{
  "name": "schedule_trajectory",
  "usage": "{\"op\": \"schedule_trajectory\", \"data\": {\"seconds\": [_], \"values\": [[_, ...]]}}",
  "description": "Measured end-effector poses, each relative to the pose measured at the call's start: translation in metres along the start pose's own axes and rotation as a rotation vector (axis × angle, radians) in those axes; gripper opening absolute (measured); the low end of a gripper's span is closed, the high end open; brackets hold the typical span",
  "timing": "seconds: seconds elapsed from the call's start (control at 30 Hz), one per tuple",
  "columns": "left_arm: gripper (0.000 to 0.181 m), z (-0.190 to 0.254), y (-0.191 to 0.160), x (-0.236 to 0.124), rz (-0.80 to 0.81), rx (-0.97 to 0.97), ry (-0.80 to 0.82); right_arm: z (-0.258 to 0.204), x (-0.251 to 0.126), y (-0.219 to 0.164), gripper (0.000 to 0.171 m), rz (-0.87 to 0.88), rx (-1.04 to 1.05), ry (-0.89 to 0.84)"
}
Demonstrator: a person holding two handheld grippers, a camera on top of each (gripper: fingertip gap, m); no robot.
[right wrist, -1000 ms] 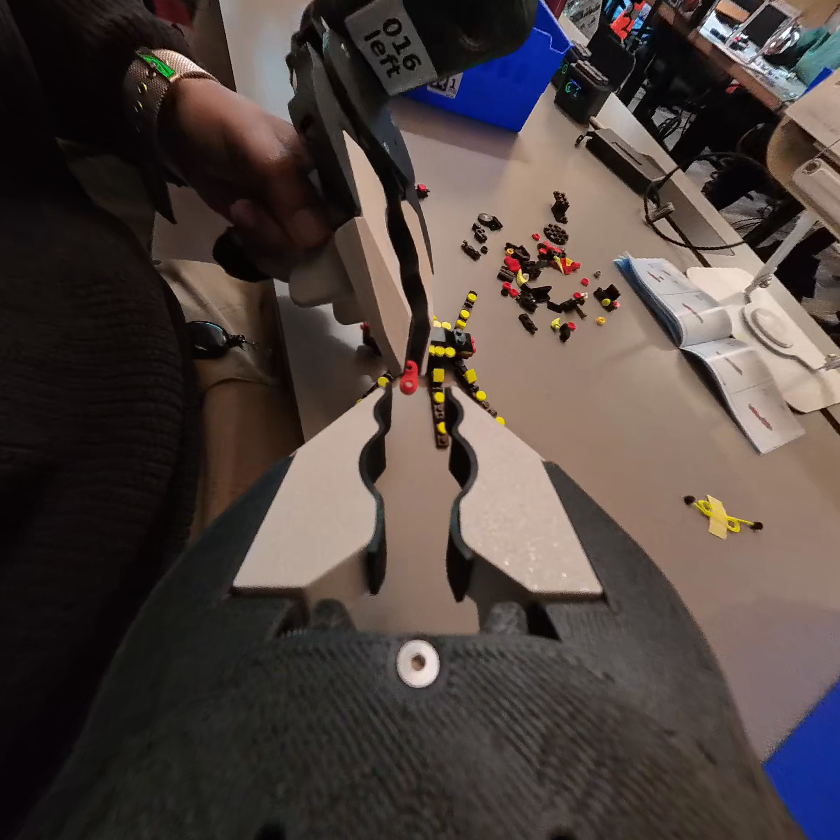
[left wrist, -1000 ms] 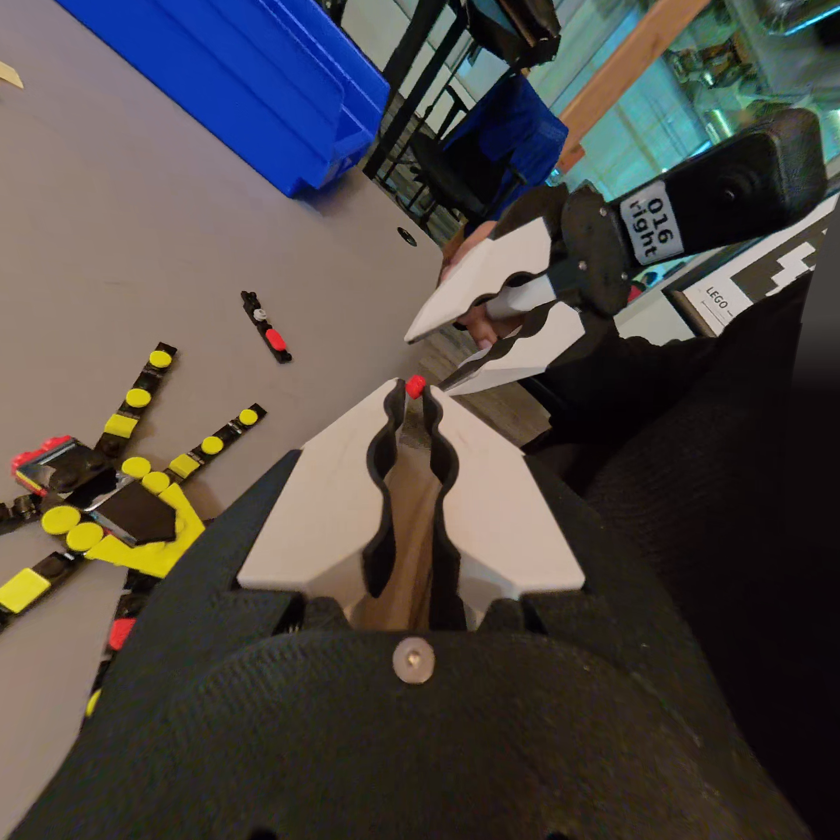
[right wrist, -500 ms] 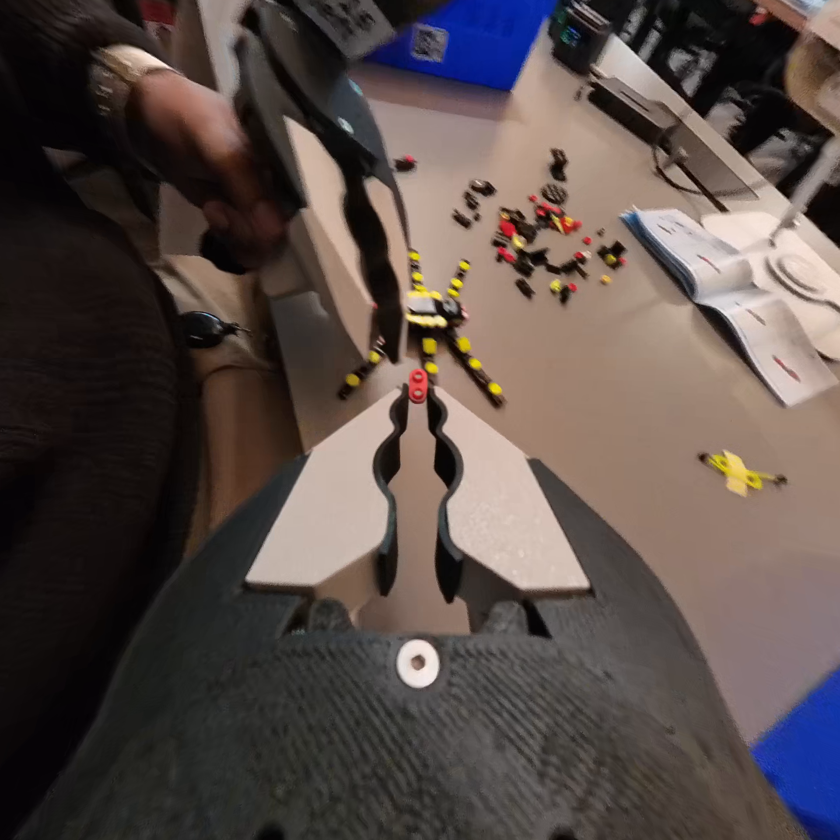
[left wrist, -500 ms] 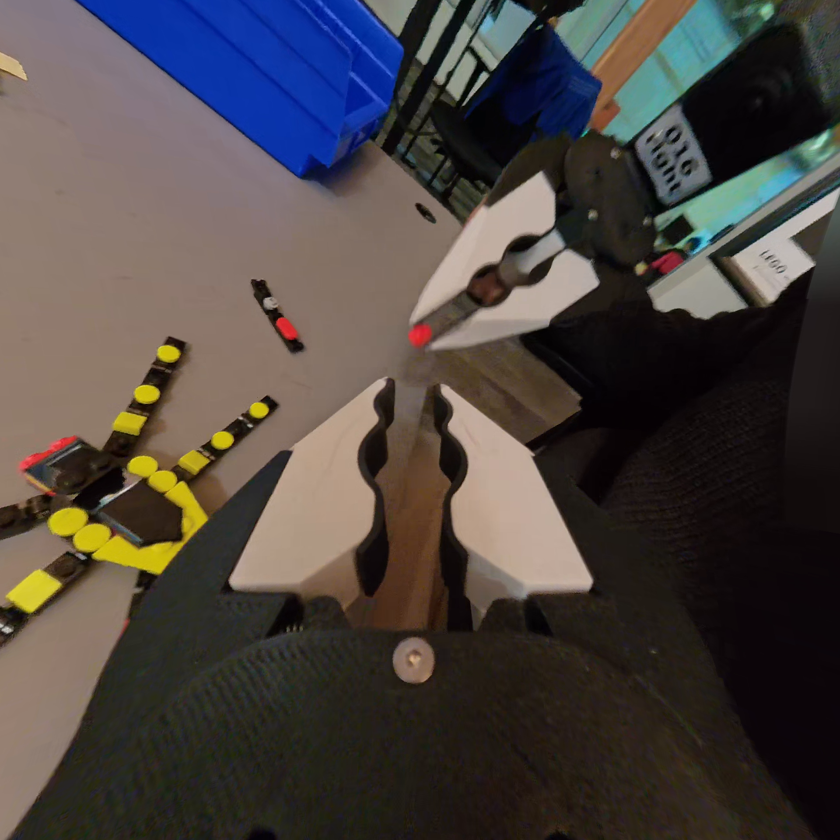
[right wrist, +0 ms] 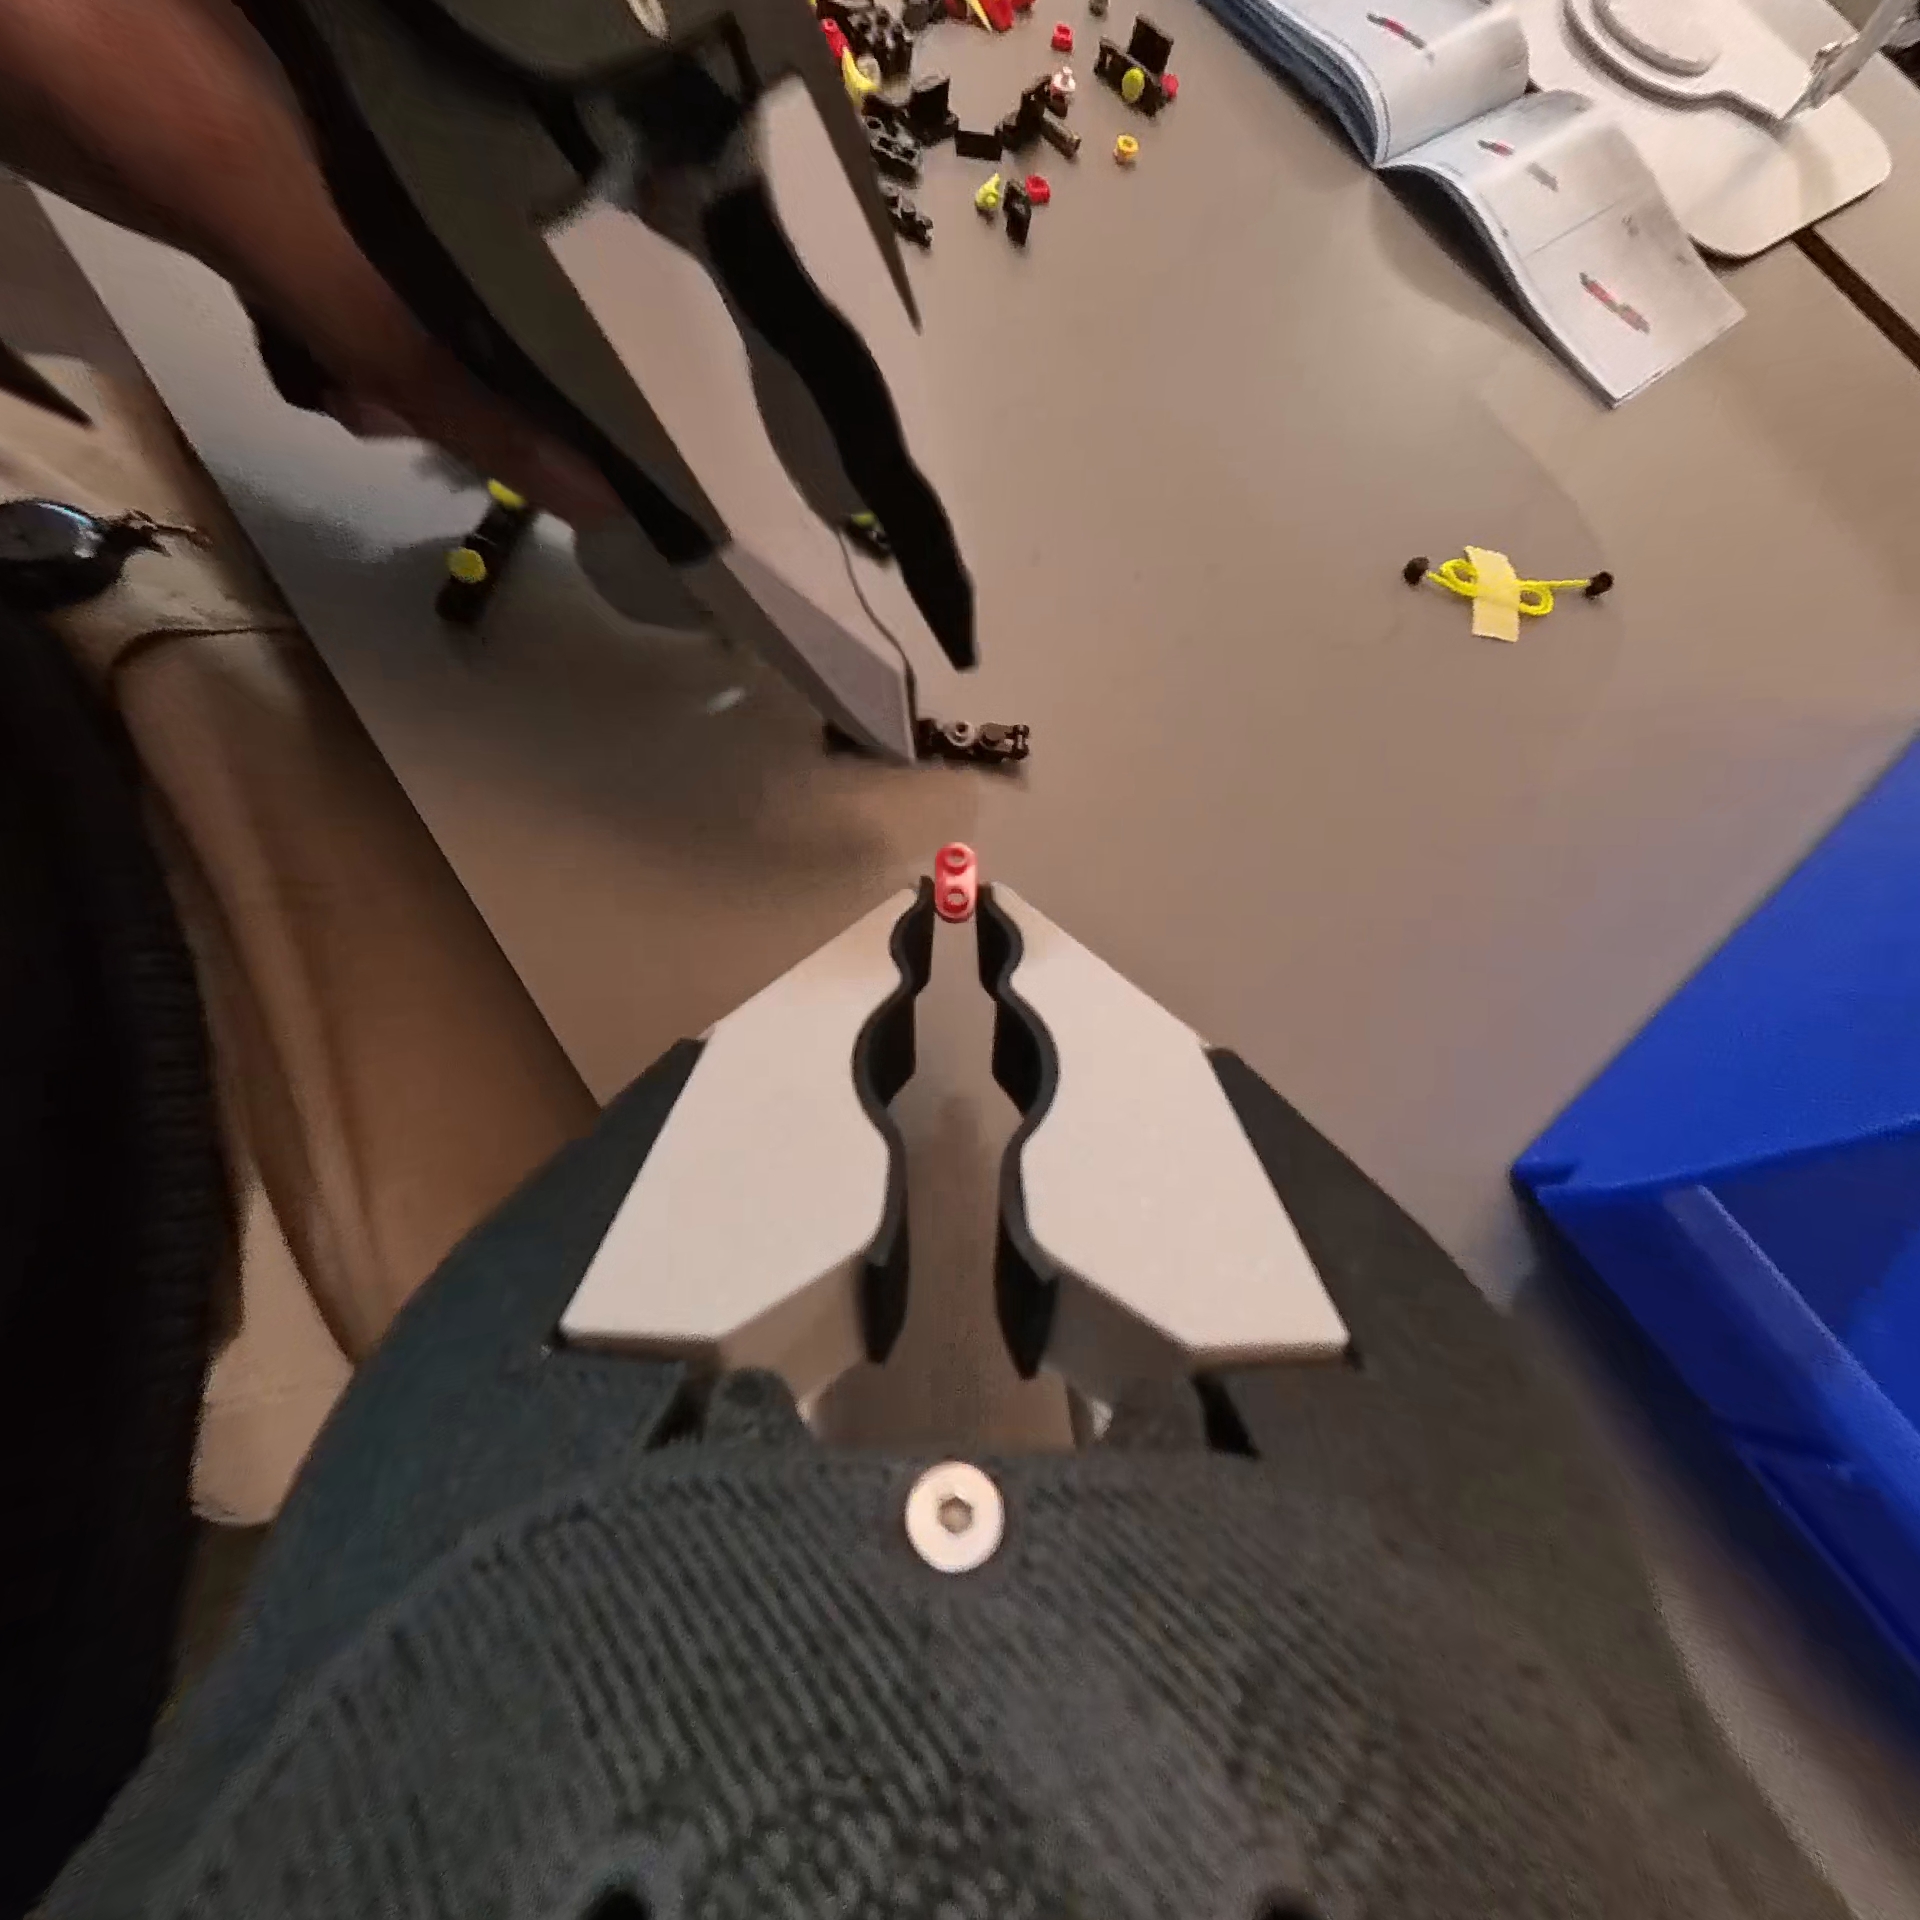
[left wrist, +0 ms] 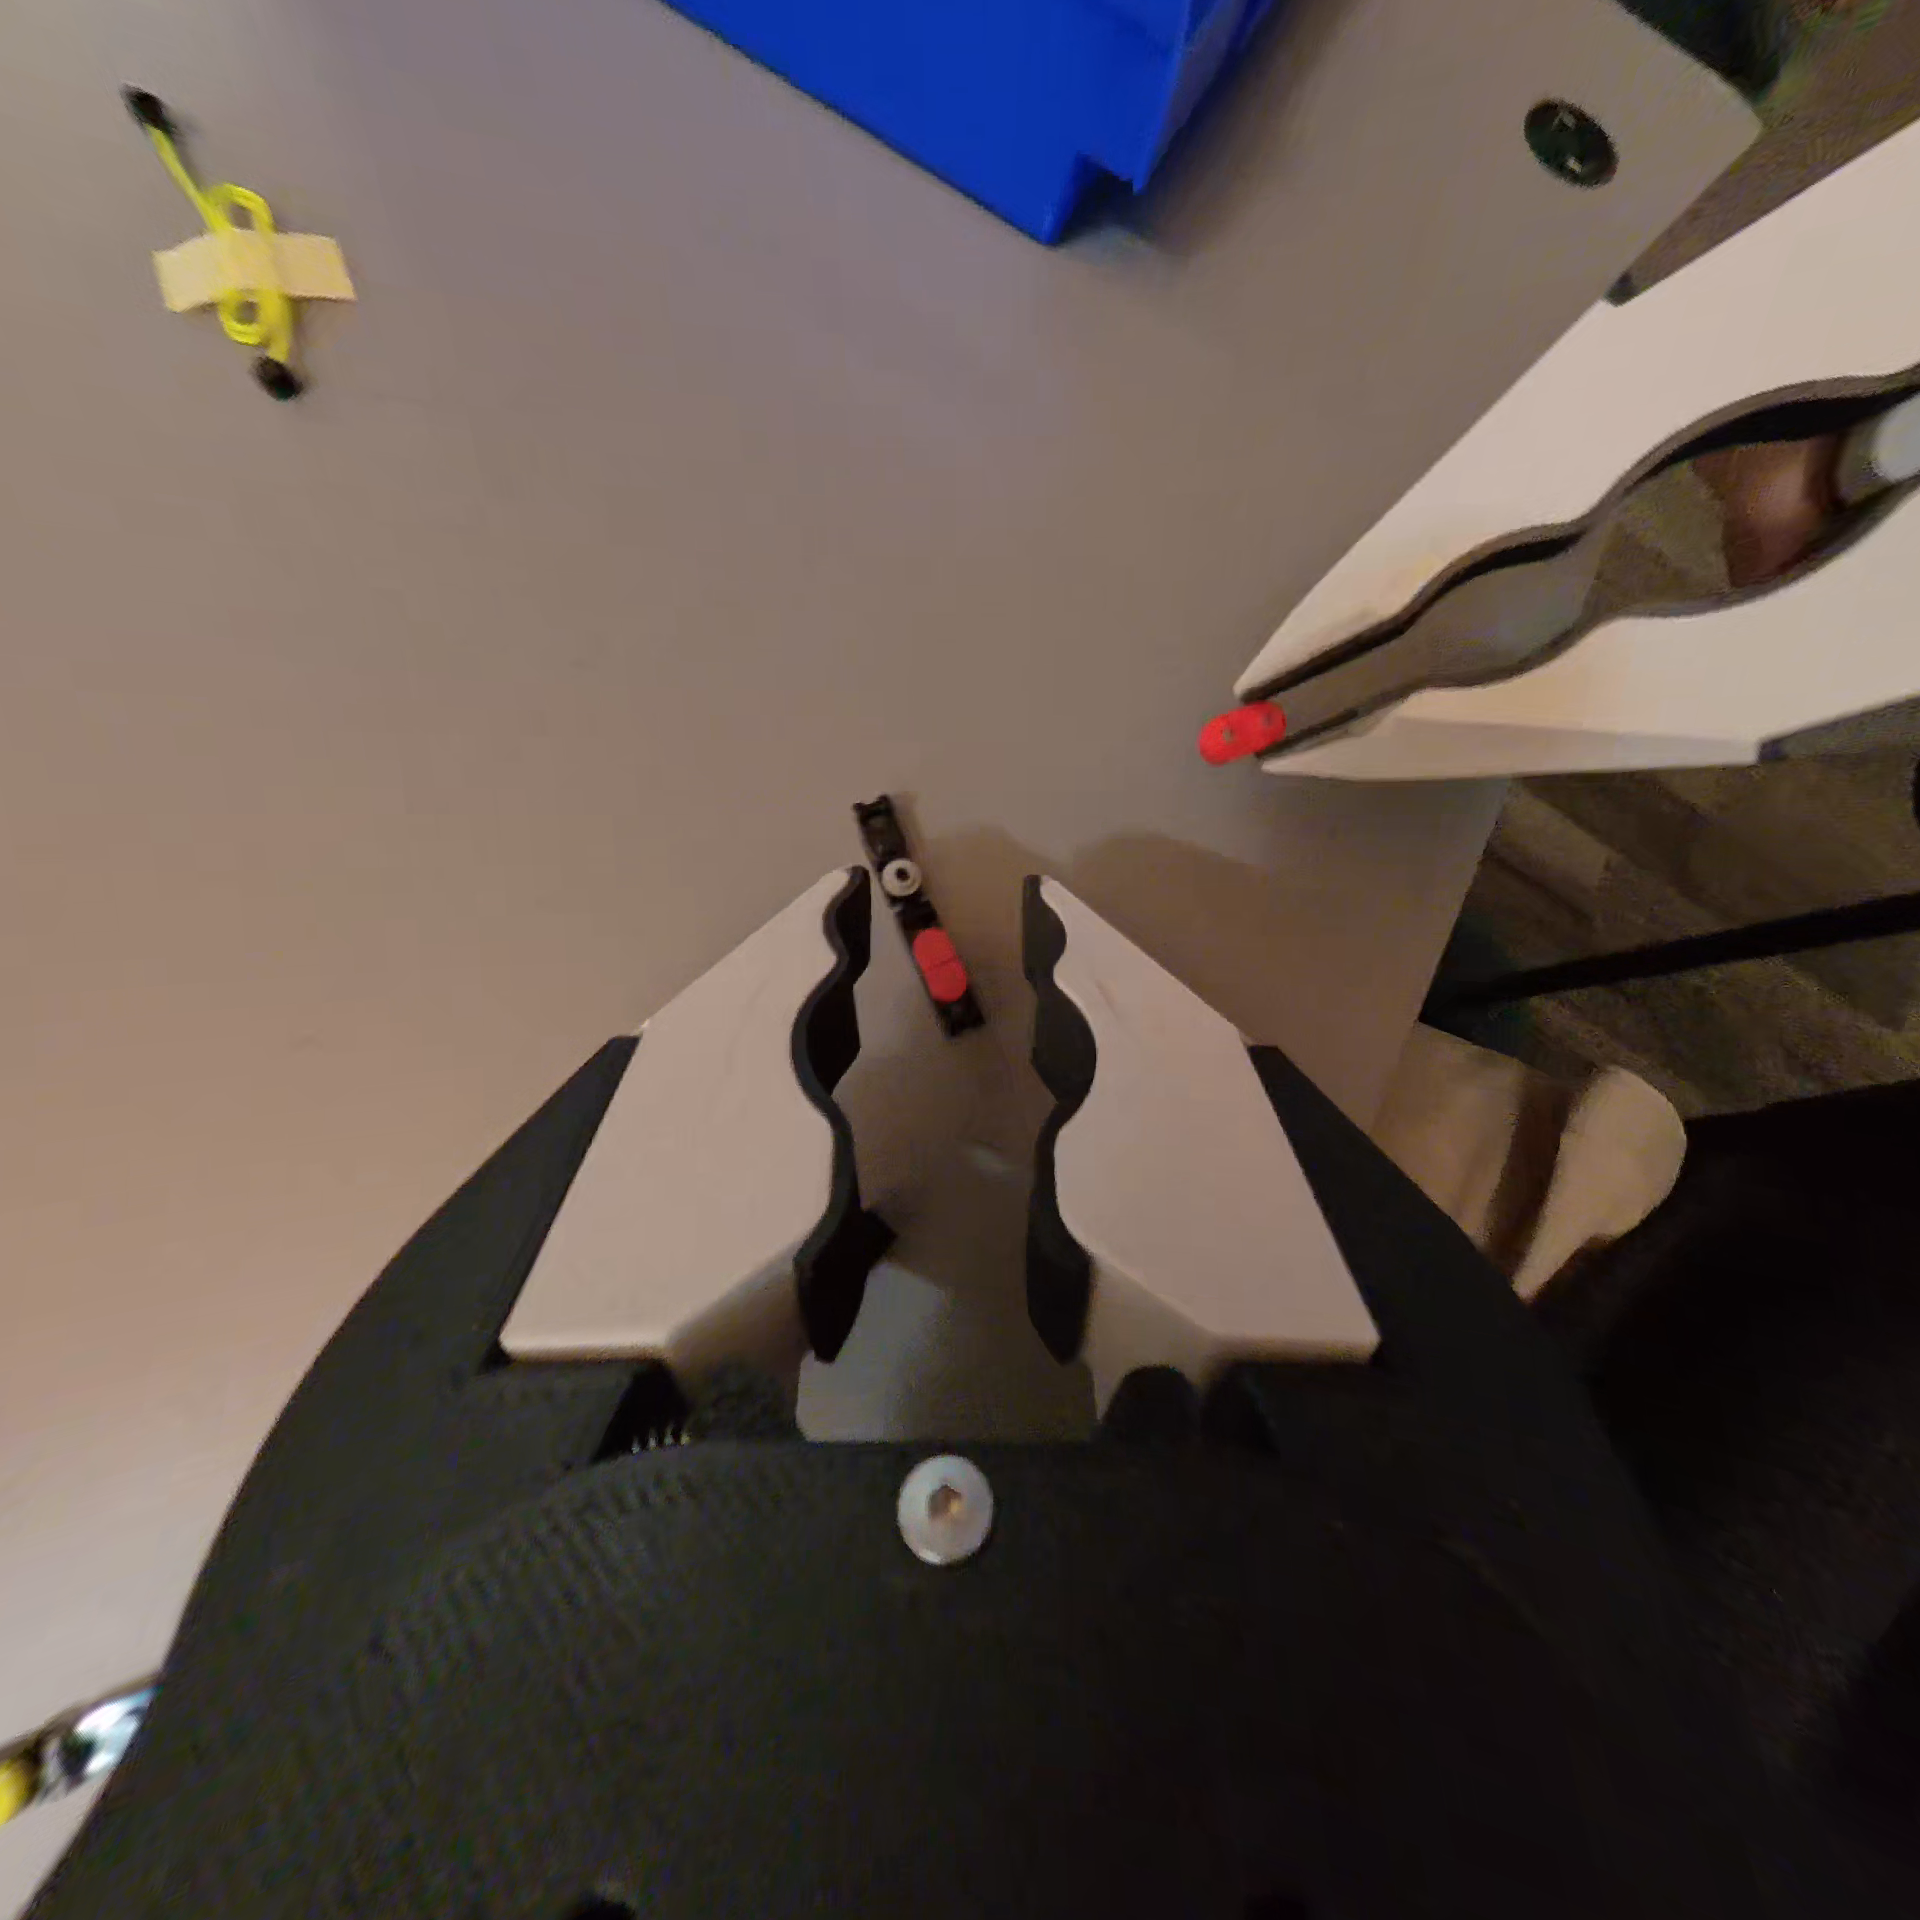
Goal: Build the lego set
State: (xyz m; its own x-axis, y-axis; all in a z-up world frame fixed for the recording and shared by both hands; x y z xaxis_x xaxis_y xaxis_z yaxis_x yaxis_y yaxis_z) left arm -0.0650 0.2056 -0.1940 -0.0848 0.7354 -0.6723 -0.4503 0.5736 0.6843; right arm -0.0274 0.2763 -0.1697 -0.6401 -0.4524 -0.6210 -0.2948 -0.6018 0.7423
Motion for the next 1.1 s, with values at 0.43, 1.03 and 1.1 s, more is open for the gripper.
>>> {"op": "schedule_trajectory", "data": {"seconds": [0.43, 1.03, 1.1], "values": [[0.006, 0.007, -0.016, 0.014, -0.110, 0.159, -0.072, -0.002, 0.006, -0.009, 0.006, -0.004, 0.073, 0.078], [0.014, 0.018, -0.034, -0.003, -0.213, 0.363, -0.283, -0.043, 0.023, -0.020, 0.006, -0.095, -0.139, 0.270], [0.013, 0.018, -0.030, -0.003, -0.198, 0.342, -0.287, -0.043, 0.024, -0.021, 0.006, -0.095, -0.149, 0.260]]}}
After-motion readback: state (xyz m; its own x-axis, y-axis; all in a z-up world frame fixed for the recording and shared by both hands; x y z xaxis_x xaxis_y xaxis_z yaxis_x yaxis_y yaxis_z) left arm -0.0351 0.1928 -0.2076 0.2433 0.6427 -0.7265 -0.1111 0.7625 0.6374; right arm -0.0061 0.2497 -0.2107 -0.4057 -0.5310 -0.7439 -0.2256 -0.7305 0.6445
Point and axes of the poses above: each gripper's, where its closed fingertips meet, x out along the fingers, y out of its top, z = x × y across the jaws, the point moved 3 cm from there along -x, back along the fingers, and after that the axes turned 8 degrees about -y, right-handed, at the moved point
